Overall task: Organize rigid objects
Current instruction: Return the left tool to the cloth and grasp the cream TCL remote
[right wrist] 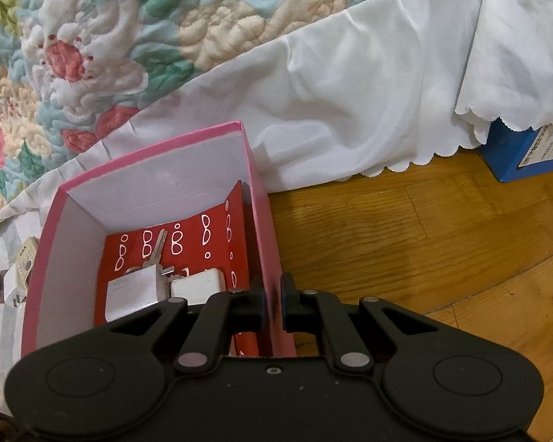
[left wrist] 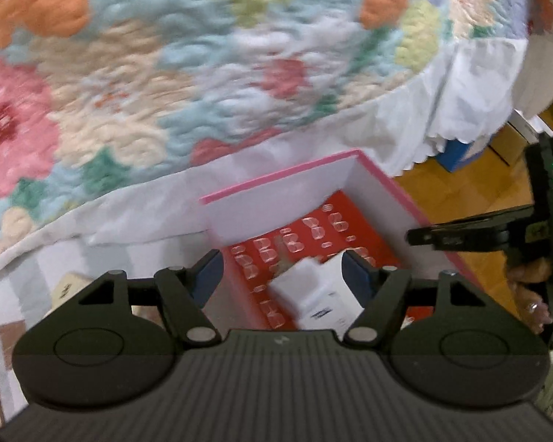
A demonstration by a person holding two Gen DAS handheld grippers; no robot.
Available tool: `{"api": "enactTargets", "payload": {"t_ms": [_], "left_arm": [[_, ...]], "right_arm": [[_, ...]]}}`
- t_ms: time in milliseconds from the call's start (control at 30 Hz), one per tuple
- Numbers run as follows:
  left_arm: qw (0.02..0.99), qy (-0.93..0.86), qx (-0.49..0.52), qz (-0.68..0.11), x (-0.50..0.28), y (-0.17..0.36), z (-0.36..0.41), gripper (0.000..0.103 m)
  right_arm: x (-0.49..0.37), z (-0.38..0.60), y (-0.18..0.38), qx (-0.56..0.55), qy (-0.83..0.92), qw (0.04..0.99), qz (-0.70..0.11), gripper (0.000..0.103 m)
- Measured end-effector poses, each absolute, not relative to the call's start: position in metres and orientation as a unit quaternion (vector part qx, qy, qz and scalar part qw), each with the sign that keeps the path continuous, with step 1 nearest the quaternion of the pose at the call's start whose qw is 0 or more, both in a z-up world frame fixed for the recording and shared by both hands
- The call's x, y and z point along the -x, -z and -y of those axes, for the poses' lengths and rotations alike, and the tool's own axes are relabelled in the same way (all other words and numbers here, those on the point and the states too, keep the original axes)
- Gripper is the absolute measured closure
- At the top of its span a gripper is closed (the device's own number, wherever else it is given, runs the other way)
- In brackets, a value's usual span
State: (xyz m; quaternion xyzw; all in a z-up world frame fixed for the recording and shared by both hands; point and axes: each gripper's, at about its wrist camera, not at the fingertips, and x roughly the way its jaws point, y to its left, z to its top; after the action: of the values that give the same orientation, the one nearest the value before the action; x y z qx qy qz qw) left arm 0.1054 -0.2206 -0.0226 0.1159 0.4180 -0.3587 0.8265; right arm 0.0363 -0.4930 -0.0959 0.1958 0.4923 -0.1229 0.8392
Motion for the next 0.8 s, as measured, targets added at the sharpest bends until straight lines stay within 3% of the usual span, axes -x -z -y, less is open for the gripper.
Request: {"api": "enactTargets", "payload": {"t_ms": [367,800], "left_arm": [[0.845,0.262,-0.065,-0.462,-0.164,0.042,0.101,0.033],[0.847,0.211,-0.030,-0.486,-0.172,0.122,0.070,0.033]], "right_arm": [[-0.035,0.492,0.096,-0.192,0.124,0.838,-0.496,0.094],[-0.035,0.492,0.097,-0.187,0.125,0.835,-0.502,0.092]]}}
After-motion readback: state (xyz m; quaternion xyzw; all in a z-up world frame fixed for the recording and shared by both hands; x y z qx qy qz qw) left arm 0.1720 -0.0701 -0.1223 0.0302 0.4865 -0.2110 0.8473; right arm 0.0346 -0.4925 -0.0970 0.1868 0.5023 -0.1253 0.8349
